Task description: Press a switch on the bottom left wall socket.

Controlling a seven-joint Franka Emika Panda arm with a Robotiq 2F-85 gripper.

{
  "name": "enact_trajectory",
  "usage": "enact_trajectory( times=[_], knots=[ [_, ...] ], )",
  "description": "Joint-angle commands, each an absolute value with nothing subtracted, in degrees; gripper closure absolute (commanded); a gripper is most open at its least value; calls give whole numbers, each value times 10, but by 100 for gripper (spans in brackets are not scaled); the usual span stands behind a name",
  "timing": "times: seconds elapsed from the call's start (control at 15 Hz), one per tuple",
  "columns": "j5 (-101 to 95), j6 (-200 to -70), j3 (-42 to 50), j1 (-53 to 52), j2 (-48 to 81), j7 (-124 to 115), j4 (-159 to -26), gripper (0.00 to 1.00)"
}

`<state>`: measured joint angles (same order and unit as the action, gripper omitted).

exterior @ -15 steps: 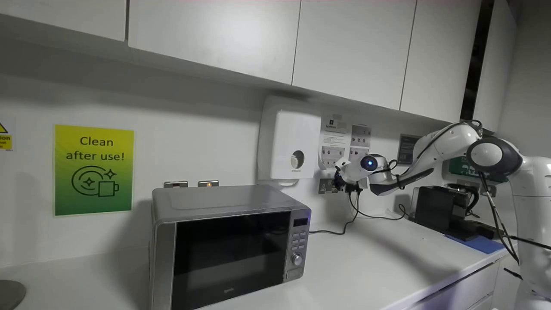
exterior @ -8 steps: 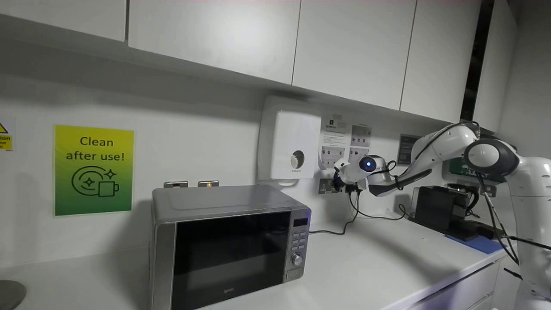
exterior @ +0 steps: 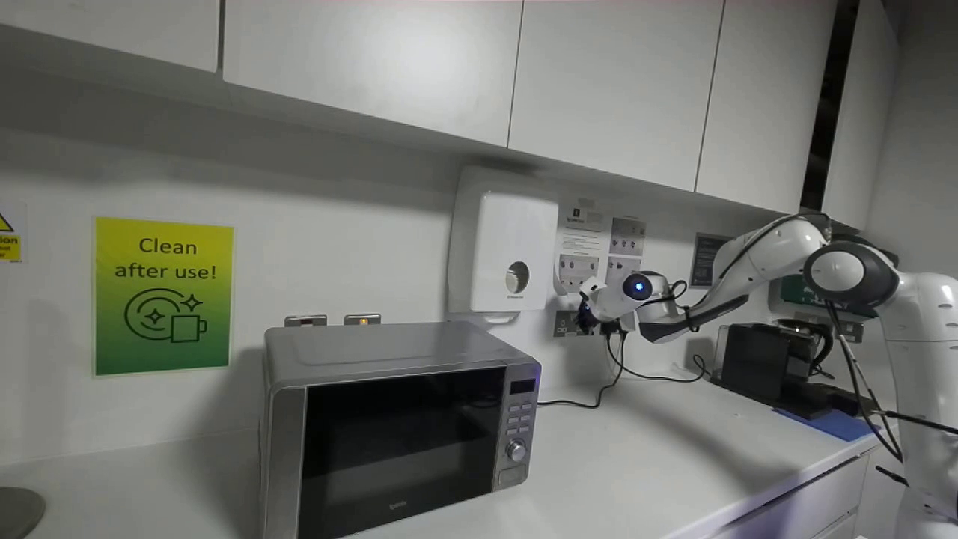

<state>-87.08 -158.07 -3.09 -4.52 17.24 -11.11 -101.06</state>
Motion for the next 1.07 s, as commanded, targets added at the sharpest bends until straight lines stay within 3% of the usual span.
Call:
enact_trajectory(
  times=[0.0,1.0],
  knots=[
    [-895,-1601,-28,-44,183,-129,-986,100],
    [-896,-1595,-29,-49,197,-131,-964,100]
  ],
)
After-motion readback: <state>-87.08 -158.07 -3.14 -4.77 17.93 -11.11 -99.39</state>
